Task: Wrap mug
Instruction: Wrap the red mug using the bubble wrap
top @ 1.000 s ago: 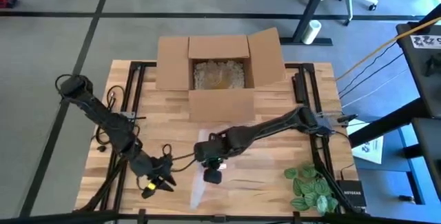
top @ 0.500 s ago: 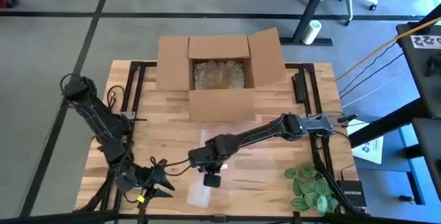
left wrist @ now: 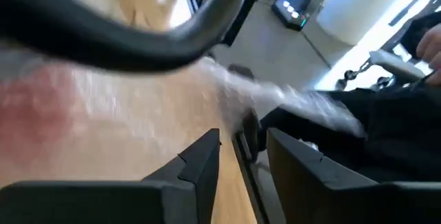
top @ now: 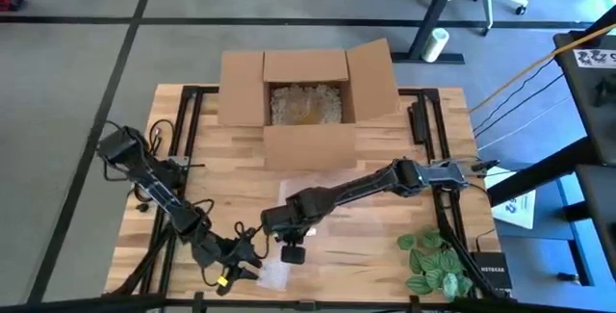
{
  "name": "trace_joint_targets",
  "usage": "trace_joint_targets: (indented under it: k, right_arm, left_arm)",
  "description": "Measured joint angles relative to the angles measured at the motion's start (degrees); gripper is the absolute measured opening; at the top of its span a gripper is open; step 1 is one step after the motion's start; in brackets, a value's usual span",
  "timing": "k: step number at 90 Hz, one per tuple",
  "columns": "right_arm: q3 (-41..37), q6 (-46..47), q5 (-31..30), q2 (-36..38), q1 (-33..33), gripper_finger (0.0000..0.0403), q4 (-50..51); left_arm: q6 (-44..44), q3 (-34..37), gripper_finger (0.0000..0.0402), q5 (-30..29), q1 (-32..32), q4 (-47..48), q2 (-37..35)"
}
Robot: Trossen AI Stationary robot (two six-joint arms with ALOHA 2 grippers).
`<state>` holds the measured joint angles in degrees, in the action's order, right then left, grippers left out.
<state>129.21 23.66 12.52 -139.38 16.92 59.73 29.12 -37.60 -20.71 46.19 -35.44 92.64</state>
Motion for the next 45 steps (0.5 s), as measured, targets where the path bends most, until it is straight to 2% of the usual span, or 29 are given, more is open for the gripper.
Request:
trace_joint_targets:
  k: [20, 34, 45]
  right_arm:
    - [0.0, 0.0, 0.6, -0.1, -0.1, 0.0, -0.4]
    - [0.5, 0.3, 0.6, -0.1, -0.1, 0.0, -0.7]
    - [1.4, 0.3, 0.6, -0.1, -0.1, 0.0, -0.1]
  left_arm:
    - [-12.5, -0.1, 0.0105, -0.7, -2.5, -9.0, 0.2]
    - [-12.8, -0.1, 0.0105, -5.2, -4.1, -7.1, 0.2]
    - [-11.5, -0.1, 0.0105, -6.1, -5.2, -4.6, 0.2]
